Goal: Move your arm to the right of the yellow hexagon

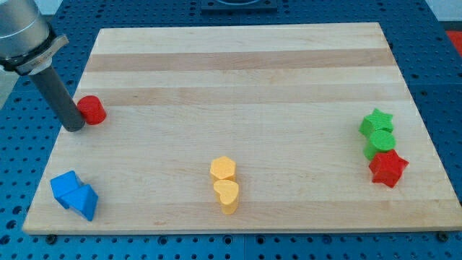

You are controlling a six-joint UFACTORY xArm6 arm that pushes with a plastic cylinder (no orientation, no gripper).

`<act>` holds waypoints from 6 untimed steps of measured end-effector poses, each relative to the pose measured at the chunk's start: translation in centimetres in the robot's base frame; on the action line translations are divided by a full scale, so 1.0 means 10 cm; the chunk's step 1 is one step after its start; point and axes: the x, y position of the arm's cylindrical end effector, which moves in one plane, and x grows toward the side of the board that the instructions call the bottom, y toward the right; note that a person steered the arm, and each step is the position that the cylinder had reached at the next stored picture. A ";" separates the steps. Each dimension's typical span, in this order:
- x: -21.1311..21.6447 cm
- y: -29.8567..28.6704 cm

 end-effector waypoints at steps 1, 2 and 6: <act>-0.05 0.00; -0.23 0.02; 0.37 1.52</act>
